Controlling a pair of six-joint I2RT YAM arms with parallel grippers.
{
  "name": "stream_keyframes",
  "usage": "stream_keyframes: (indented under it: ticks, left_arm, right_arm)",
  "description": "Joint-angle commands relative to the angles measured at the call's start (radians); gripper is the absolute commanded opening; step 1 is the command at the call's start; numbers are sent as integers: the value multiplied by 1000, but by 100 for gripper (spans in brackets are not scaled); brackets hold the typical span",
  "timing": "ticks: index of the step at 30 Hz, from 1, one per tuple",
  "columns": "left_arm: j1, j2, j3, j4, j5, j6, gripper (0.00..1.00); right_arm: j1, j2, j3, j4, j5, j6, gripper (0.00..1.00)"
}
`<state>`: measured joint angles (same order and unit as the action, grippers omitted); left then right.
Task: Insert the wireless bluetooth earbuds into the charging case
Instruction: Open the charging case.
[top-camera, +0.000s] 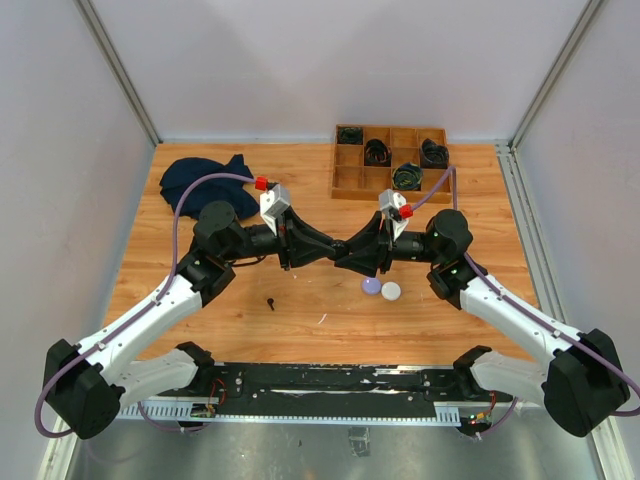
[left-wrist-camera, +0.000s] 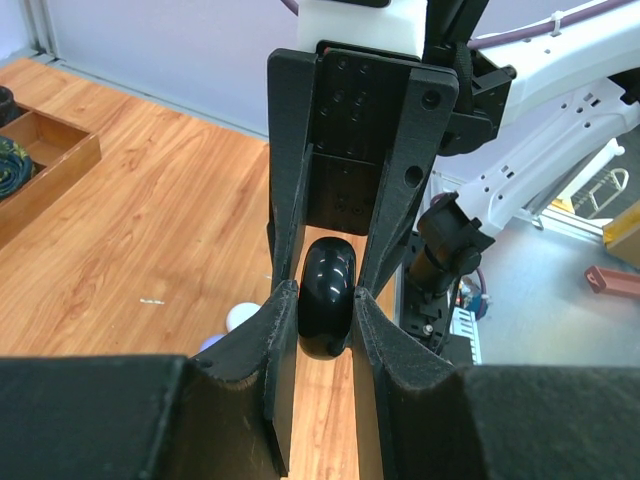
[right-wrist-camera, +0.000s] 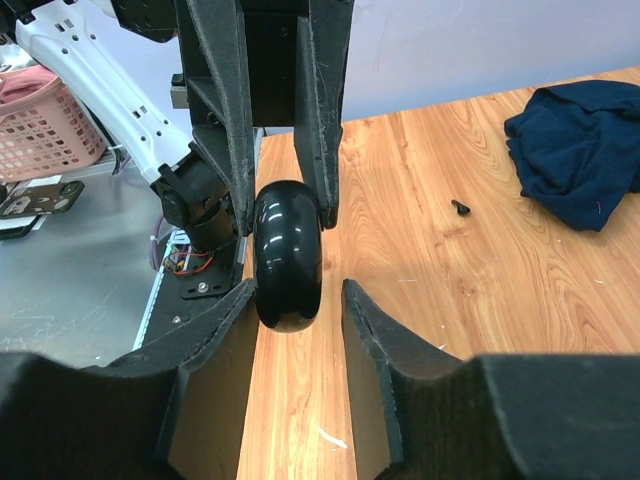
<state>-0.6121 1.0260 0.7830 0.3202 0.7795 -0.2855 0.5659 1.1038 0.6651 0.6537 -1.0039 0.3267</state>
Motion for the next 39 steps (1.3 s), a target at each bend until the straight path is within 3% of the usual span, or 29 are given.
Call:
stream_keyframes:
  ticks: [1,8,14,16,22,25,28,39]
  left_arm:
    - [-6,-2,-10,39,-4,-2,6]
    - [-8,2,-10,36,-12,0,5]
    - [-9,-8,-10,24,-23,6,5]
    - [-9,-15,-9,18,-27,9,12]
    - [-9,-23,-10,-4,-48,23,54]
    - [-9,-15,-9,-13,-56,28,63]
    - [-9,-5,-6,-22,-74,29,67]
    - [-9,-13,32,-76,-194,22,68]
  right_arm:
    - [17,-8,34,42,10,8,39]
    - [24,3,38,50,13,13,38]
    - [26,8,39,52,9,15,25]
    - [25,8,38,51,6,15,18]
    - [26,3,39,52,10,15,12]
    - [25,0,38,52,9,14,12]
    - [25,-2,37,52,5,13,12]
    - [26,-9,22,52,-5,-5,12]
